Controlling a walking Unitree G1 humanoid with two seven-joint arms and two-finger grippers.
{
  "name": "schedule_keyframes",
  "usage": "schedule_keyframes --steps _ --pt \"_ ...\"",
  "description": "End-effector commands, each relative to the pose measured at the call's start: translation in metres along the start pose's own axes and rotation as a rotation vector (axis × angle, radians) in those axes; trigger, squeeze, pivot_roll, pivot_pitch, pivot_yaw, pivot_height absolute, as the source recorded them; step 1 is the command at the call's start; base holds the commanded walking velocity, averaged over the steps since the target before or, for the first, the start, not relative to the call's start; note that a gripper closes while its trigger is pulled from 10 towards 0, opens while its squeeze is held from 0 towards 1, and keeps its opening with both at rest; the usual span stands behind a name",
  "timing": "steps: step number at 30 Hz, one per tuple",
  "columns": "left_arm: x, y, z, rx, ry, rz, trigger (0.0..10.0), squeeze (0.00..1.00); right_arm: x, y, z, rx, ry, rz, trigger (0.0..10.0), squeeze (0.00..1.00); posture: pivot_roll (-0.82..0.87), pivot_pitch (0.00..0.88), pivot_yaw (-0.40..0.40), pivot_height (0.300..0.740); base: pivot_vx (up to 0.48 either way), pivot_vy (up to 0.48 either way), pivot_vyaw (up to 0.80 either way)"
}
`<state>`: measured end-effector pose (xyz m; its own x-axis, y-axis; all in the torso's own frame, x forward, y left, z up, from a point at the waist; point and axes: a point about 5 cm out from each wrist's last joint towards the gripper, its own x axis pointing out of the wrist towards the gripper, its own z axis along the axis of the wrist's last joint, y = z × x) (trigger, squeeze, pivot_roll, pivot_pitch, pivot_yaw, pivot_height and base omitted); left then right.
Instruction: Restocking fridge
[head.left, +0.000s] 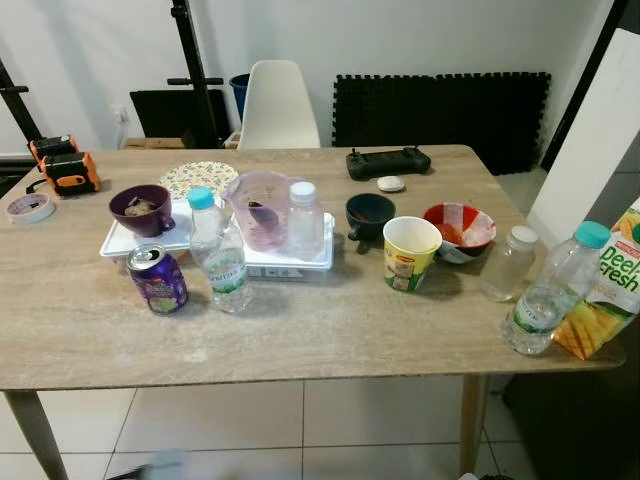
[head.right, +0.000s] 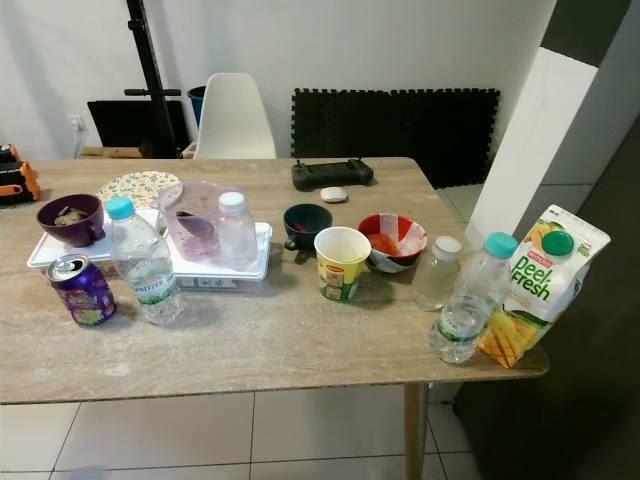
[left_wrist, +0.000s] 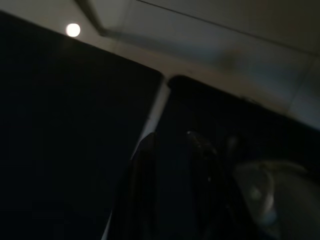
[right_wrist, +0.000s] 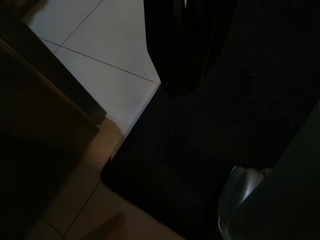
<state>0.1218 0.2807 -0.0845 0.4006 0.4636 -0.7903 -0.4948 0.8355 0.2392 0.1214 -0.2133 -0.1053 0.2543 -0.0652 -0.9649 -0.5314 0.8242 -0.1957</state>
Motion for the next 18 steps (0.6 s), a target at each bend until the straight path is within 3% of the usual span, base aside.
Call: schedule_keyframes --steps 1,2,3,5,6,7,8,11,13,14,18 --pt "0.002 0.034 0.008 -0.183 -0.026 0.158 10.0 1.00 0.000 0.003 0.002 -0.002 -0.007 0.012 10.0 0.00 -0.06 0.000 -0.020 0.740 0.000 0.000 0.00" --pt "0.002 0.065 0.020 -0.279 -0.068 0.279 10.0 1.00 0.000 0.003 0.002 -0.002 -0.007 0.012 10.0 0.00 -0.06 0.000 -0.018 0.740 0.000 0.000 0.00" --pt "0.002 0.065 0.020 -0.279 -0.068 0.279 10.0 1.00 0.000 0.003 0.002 -0.002 -0.007 0.012 10.0 0.00 -0.06 0.000 -0.018 0.740 0.000 0.000 0.00" --pt "-0.002 0.104 0.040 -0.375 -0.139 0.432 10.0 1.00 0.000 0.003 0.002 0.000 -0.007 0.012 10.0 0.00 -0.06 0.000 -0.019 0.740 0.000 0.000 0.00" --pt "-0.002 0.104 0.040 -0.375 -0.139 0.432 10.0 1.00 0.000 0.003 0.002 0.000 -0.007 0.012 10.0 0.00 -0.06 0.000 -0.019 0.740 0.000 0.000 0.00" --pt "-0.005 0.123 0.051 -0.419 -0.184 0.508 10.0 1.00 0.000 0.003 0.003 0.002 -0.007 0.012 10.0 0.00 -0.06 0.000 -0.016 0.740 0.000 0.000 0.00" --pt "-0.005 0.123 0.051 -0.419 -0.184 0.508 10.0 1.00 0.000 0.003 0.003 0.002 -0.007 0.012 10.0 0.00 -0.06 0.000 -0.016 0.740 0.000 0.000 0.00" --pt "-0.019 0.166 0.079 -0.543 -0.300 0.691 10.0 1.00 0.000 0.003 0.003 0.007 -0.008 0.013 10.0 0.00 -0.06 0.000 -0.016 0.740 0.000 0.000 0.00" --pt "-0.022 0.172 0.083 -0.565 -0.320 0.717 10.0 1.00 0.000 0.003 0.003 0.009 -0.008 0.013 10.0 0.00 -0.06 0.000 -0.016 0.740 0.000 0.000 0.00" --pt "-0.030 0.186 0.100 -0.648 -0.407 0.763 10.0 1.00 0.000 0.003 0.003 0.012 -0.009 0.015 10.0 0.00 -0.06 0.000 -0.016 0.740 0.000 0.000 0.00" --pt "-0.038 0.196 0.121 -0.708 -0.515 0.766 10.0 1.00 0.000 0.003 0.003 0.013 -0.009 0.016 10.0 0.00 -0.06 0.000 -0.011 0.740 0.000 0.000 0.00"
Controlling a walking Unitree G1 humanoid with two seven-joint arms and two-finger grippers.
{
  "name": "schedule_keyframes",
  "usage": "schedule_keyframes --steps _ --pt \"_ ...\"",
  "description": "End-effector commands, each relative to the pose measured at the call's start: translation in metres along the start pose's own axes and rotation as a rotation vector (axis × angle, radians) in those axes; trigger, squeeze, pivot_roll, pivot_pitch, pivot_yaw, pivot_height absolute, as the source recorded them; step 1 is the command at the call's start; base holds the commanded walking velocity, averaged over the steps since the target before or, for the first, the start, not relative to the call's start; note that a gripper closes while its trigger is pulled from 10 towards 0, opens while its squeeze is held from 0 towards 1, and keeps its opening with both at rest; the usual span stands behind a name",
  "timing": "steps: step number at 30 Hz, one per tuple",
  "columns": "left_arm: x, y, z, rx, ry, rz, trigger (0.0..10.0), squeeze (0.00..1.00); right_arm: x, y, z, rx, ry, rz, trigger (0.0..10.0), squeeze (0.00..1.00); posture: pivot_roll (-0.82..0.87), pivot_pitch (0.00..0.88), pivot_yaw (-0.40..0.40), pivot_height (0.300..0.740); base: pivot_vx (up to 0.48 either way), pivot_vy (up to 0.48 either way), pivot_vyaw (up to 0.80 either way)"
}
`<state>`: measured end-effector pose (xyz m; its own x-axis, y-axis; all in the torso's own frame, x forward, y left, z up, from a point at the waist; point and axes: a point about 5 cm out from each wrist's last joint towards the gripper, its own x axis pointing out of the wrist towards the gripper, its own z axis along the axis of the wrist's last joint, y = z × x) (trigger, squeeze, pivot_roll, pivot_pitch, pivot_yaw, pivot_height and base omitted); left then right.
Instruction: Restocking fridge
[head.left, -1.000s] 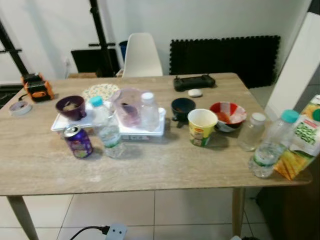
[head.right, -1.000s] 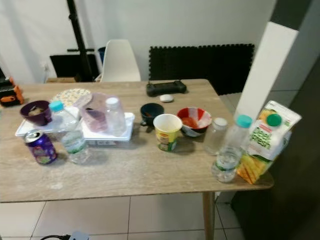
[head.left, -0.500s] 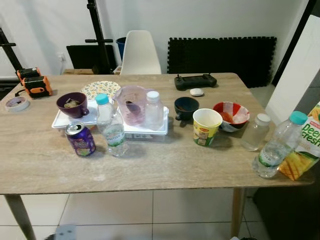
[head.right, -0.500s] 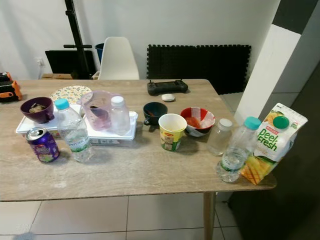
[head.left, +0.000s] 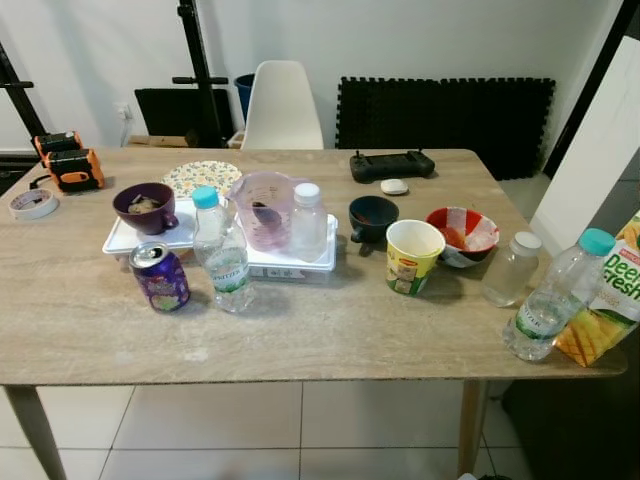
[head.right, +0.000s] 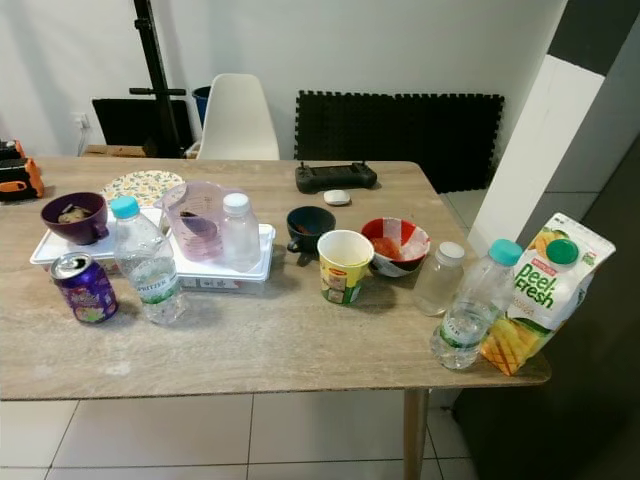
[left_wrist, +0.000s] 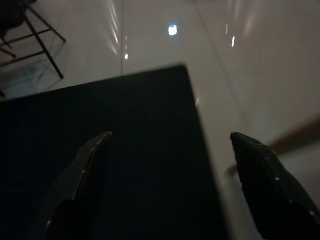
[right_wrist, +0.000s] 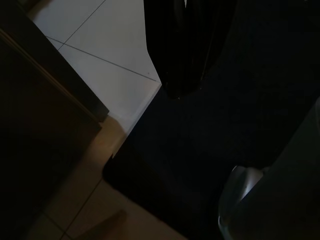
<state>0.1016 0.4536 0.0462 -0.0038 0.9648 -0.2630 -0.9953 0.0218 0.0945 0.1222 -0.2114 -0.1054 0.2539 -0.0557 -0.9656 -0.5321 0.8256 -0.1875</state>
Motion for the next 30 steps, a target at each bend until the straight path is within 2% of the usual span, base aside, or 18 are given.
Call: schedule_keyframes --steps 1,3,4,5,6,7,8,9,11,13,14,15,16,17,18,20,25,30 --pt "0.005 0.000 0.016 -0.039 -0.051 0.004 10.0 1.00 0.000 0.001 0.001 0.011 -0.004 0.007 10.0 0.00 -0.06 0.000 -0.011 0.740 0.000 0.000 0.00" --pt "0.006 -0.005 0.029 -0.075 -0.099 -0.013 10.0 1.00 0.000 0.001 0.001 0.011 -0.004 0.007 10.0 0.00 -0.05 0.000 -0.013 0.740 0.000 0.000 0.00" --pt "0.007 -0.016 0.050 -0.094 -0.180 -0.071 10.0 1.00 0.000 0.001 0.001 0.011 -0.004 0.007 10.0 0.00 -0.05 0.000 -0.013 0.740 0.000 0.000 0.00" --pt "0.004 -0.033 0.078 -0.053 -0.306 -0.147 10.0 1.00 0.000 0.000 0.001 0.010 -0.004 0.007 10.0 0.00 -0.05 0.000 -0.013 0.740 0.000 0.000 0.00" --pt "0.004 -0.033 0.078 -0.053 -0.306 -0.147 10.0 1.00 0.000 0.000 0.001 0.010 -0.004 0.007 10.0 0.00 -0.05 0.000 -0.013 0.740 0.000 0.000 0.00" --pt "-0.003 -0.052 0.105 -0.030 -0.418 -0.235 10.0 1.00 0.000 0.000 0.001 0.010 -0.004 0.006 10.0 0.00 -0.05 0.000 -0.014 0.740 0.000 0.000 0.00" --pt "-0.003 -0.052 0.105 -0.030 -0.418 -0.235 10.0 1.00 0.000 0.000 0.001 0.010 -0.004 0.006 10.0 0.00 -0.05 0.000 -0.014 0.740 0.000 0.000 0.00" --pt "-0.023 -0.088 0.143 -0.102 -0.546 -0.431 10.0 1.00 0.000 0.000 0.001 0.009 -0.004 0.005 10.0 0.00 -0.05 0.000 -0.014 0.740 0.000 0.000 0.00" --pt "-0.030 -0.099 0.154 -0.153 -0.566 -0.508 10.0 1.00 0.000 0.000 0.001 0.009 -0.004 0.004 10.0 0.00 -0.05 0.000 -0.014 0.740 0.000 0.000 0.00" --pt "-0.052 -0.124 0.172 -0.212 -0.628 -0.698 10.0 1.00 0.000 0.000 0.001 0.011 -0.005 0.004 10.0 0.00 -0.05 0.000 -0.014 0.740 0.000 0.000 0.00" --pt "-0.052 -0.124 0.172 -0.212 -0.628 -0.698 10.0 1.00 0.000 0.000 0.001 0.011 -0.005 0.004 10.0 0.00 -0.05 0.000 -0.014 0.740 0.000 0.000 0.00" --pt "-0.078 -0.148 0.184 -0.248 -0.676 -0.913 10.0 0.06 0.000 0.000 0.001 0.011 -0.004 0.004 10.0 0.00 -0.05 0.000 -0.014 0.740 0.000 0.000 0.00" --pt "-0.090 -0.157 0.188 -0.254 -0.689 -1.014 10.0 0.06 0.000 0.000 0.001 0.012 -0.004 0.004 10.0 0.00 -0.06 0.000 -0.011 0.740 0.000 0.000 0.00" --pt "-0.090 -0.157 0.188 -0.254 -0.689 -1.014 10.0 0.06 0.000 0.000 0.001 0.012 -0.004 0.004 10.0 0.00 -0.06 0.000 -0.011 0.740 0.000 0.000 0.00" --pt "-0.102 -0.165 0.191 -0.264 -0.701 -1.125 10.0 0.00 0.000 0.000 0.001 0.013 -0.004 0.003 10.0 0.00 -0.07 0.000 -0.010 0.740 0.000 0.000 0.00" --pt "-0.124 -0.176 0.195 -0.293 -0.718 -1.346 10.0 0.00 0.000 0.000 0.001 0.015 -0.004 0.003 10.0 0.00 -0.06 0.000 -0.008 0.740 0.000 0.000 0.00" --pt "-0.134 -0.181 0.195 -0.290 -0.723 -1.427 10.0 0.00 0.000 0.000 0.002 0.016 -0.004 0.004 10.0 0.00 -0.06 0.000 -0.008 0.740 0.000 0.000 0.00" --pt "-0.135 -0.190 0.187 -0.219 -0.659 -1.463 10.0 0.00 0.000 0.001 0.001 0.017 -0.003 0.005 10.0 0.00 -0.07 0.000 -0.001 0.740 0.000 0.000 0.00"
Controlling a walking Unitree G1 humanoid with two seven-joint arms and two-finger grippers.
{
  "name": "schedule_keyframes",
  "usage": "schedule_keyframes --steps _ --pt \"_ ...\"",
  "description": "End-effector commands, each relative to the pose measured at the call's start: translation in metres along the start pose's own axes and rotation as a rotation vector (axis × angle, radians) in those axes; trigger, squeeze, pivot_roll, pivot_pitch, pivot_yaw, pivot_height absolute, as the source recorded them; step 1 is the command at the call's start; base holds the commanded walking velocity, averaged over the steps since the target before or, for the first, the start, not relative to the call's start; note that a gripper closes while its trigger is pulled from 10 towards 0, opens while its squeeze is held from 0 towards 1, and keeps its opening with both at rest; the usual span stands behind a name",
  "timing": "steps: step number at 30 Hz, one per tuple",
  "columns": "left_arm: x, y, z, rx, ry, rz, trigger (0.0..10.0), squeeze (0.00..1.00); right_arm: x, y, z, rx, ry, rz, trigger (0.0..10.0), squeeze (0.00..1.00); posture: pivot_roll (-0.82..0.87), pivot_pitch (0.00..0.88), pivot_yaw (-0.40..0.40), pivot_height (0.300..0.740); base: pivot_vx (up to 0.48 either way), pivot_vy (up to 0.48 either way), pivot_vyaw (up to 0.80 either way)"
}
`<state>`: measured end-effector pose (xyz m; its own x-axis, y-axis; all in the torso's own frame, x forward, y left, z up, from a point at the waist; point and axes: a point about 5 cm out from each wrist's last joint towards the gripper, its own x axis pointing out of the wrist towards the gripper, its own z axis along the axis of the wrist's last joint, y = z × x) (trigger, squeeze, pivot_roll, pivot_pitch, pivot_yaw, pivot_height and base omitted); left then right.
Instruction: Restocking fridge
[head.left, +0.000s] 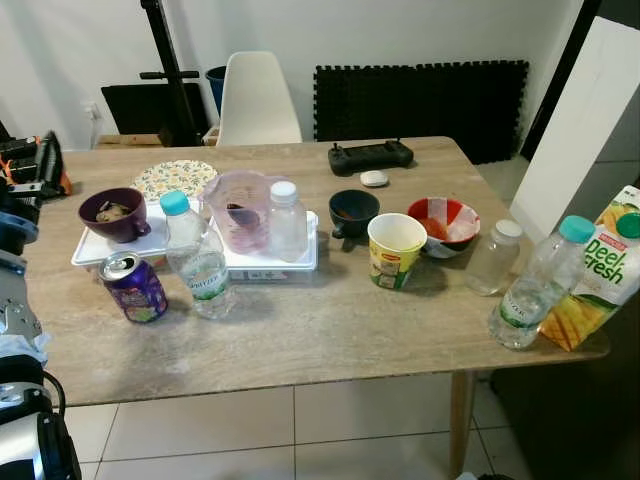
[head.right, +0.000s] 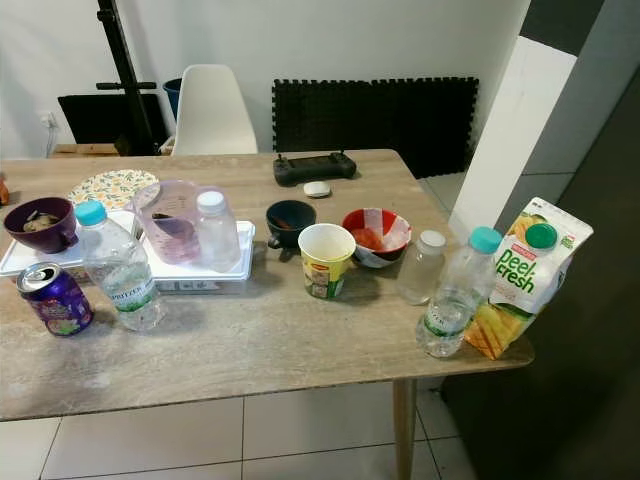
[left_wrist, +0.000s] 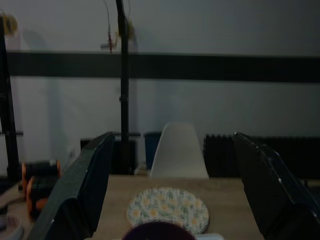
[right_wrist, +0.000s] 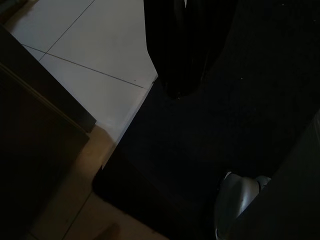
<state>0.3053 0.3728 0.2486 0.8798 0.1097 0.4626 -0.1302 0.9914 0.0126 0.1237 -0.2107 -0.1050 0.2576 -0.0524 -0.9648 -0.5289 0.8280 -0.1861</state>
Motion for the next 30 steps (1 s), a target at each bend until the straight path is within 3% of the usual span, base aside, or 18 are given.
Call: schedule_keyframes --steps 1,3,4,5,10,13,22,30 --pt "-0.001 -0.002 -0.013 0.022 0.090 0.011 10.0 0.00 0.000 0.002 0.000 0.013 0.002 0.005 10.0 0.00 -0.07 0.000 0.000 0.740 0.000 0.000 0.00" --pt "-0.001 -0.002 -0.013 0.022 0.090 0.011 10.0 0.00 0.000 0.002 0.000 0.013 0.002 0.005 10.0 0.00 -0.07 0.000 0.000 0.740 0.000 0.000 0.00" --pt "-0.003 0.007 -0.024 0.175 0.241 0.050 10.0 0.00 0.000 0.002 -0.001 0.008 0.005 0.005 10.0 0.00 -0.06 0.000 -0.007 0.740 0.000 0.000 0.00" --pt "-0.006 0.011 -0.028 0.235 0.309 0.057 10.0 0.00 0.000 0.002 -0.001 0.004 0.006 0.005 10.0 0.00 -0.06 0.000 -0.007 0.740 0.000 0.000 0.00" --pt "-0.010 0.014 -0.032 0.259 0.387 0.024 10.0 0.00 0.000 0.002 -0.001 0.000 0.007 0.004 10.0 0.00 -0.06 0.000 -0.007 0.740 0.000 0.000 0.00" --pt "-0.016 -0.004 -0.038 0.261 0.498 -0.229 10.0 0.00 0.000 0.001 -0.001 -0.006 0.008 0.002 10.0 0.00 -0.06 0.000 -0.011 0.740 0.000 0.000 0.00" --pt "-0.017 -0.020 -0.021 0.207 0.426 -0.378 10.0 0.00 0.000 0.001 -0.002 -0.008 0.009 0.001 10.0 0.00 -0.06 0.000 -0.009 0.740 0.000 0.000 0.00" --pt "-0.022 -0.027 -0.016 0.147 0.444 -0.448 10.0 0.00 0.000 0.002 -0.002 -0.002 0.010 0.004 10.0 0.00 -0.06 0.000 -0.007 0.740 0.000 0.000 0.00"
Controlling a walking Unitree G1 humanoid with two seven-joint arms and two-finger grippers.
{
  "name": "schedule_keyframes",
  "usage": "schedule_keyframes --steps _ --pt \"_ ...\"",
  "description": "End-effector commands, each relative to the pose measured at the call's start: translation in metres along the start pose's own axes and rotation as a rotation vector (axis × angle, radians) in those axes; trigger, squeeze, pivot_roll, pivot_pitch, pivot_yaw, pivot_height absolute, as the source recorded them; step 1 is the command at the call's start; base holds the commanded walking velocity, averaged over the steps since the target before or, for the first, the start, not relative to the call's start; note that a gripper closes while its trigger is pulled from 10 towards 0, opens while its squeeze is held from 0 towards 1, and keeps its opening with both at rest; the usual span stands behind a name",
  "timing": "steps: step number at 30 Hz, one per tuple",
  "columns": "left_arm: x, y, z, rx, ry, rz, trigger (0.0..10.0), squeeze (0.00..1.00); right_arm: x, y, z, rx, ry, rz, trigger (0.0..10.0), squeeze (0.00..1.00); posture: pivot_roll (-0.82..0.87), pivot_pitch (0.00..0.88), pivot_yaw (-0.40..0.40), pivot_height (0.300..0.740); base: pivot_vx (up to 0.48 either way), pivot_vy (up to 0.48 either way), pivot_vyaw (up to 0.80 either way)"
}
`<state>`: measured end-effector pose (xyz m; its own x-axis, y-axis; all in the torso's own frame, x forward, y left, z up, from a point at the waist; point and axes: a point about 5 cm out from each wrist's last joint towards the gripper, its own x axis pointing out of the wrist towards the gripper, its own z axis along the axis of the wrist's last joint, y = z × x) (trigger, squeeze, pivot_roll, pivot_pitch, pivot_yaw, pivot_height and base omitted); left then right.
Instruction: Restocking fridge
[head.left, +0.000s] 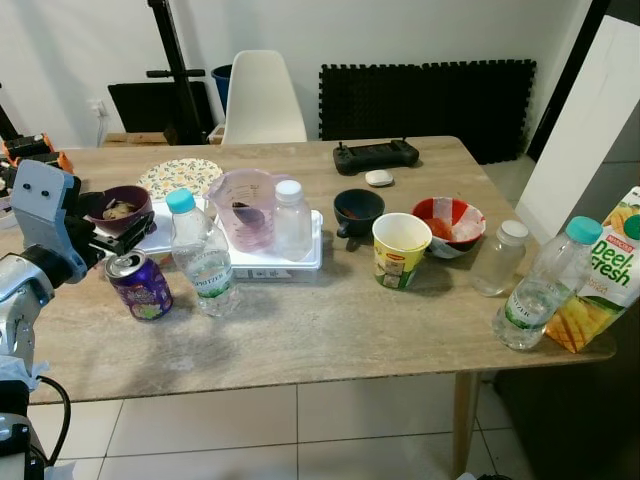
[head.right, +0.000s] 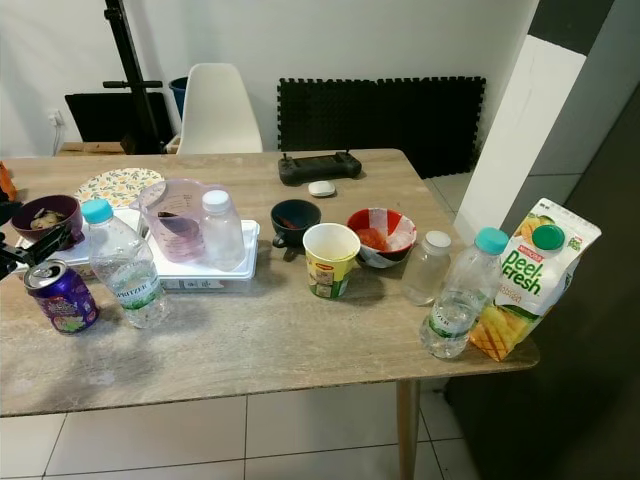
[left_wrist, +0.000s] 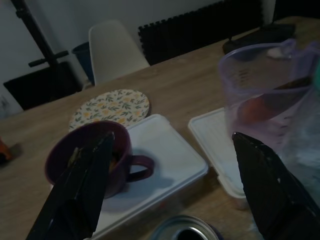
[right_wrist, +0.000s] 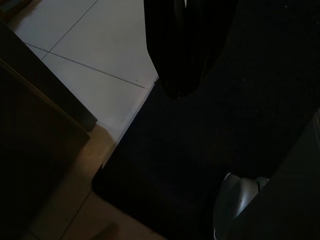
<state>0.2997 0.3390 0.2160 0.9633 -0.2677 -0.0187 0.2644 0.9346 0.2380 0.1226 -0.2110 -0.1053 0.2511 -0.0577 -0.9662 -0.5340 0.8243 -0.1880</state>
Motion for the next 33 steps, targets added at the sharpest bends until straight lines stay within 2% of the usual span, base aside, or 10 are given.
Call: schedule_keyframes --steps 1,5,9,12,14,17,19,24,33 --pt "-0.006 0.003 0.004 -0.003 0.022 -0.022 10.0 0.00 0.000 0.001 -0.001 0.006 0.001 0.006 10.0 0.00 -0.06 0.000 -0.007 0.740 0.000 0.000 0.00" --pt "-0.012 -0.010 -0.014 -0.056 0.109 -0.086 10.0 0.00 0.000 0.002 -0.001 0.010 0.001 0.006 10.0 0.00 -0.06 0.000 -0.007 0.740 0.000 0.000 0.00" --pt "-0.014 -0.011 -0.020 -0.055 0.144 -0.084 10.0 0.00 0.000 0.002 -0.001 0.011 0.001 0.006 10.0 0.00 -0.06 0.000 -0.007 0.740 0.000 0.000 0.00" --pt "-0.017 -0.008 -0.020 -0.012 0.182 -0.047 10.0 0.00 0.000 0.001 -0.001 0.012 0.002 0.006 10.0 0.00 -0.06 0.000 -0.006 0.740 0.000 0.000 0.00" --pt "-0.019 0.003 -0.019 0.050 0.213 0.051 10.0 0.00 0.000 0.001 -0.001 0.013 0.002 0.007 10.0 0.00 -0.06 0.000 -0.006 0.740 0.000 0.000 0.00" --pt "-0.020 0.007 -0.019 0.064 0.218 0.078 10.0 0.00 0.000 0.001 -0.001 0.014 0.002 0.007 10.0 0.00 -0.06 0.000 -0.006 0.740 0.000 0.000 0.00" --pt "-0.019 0.013 -0.011 0.078 0.181 0.144 10.0 0.00 0.000 0.001 -0.001 0.014 0.002 0.007 10.0 0.00 -0.06 0.000 -0.006 0.740 0.000 0.000 0.00" --pt "-0.016 0.015 -0.006 0.077 0.143 0.170 10.0 0.00 0.000 0.001 -0.001 0.015 0.002 0.007 10.0 0.00 -0.06 0.000 -0.008 0.740 0.000 0.000 0.00" --pt "-0.013 0.009 -0.031 0.004 0.158 0.173 10.0 0.00 0.000 0.001 -0.001 0.021 0.000 0.007 10.0 0.00 -0.06 0.000 -0.008 0.740 0.000 0.000 0.00"
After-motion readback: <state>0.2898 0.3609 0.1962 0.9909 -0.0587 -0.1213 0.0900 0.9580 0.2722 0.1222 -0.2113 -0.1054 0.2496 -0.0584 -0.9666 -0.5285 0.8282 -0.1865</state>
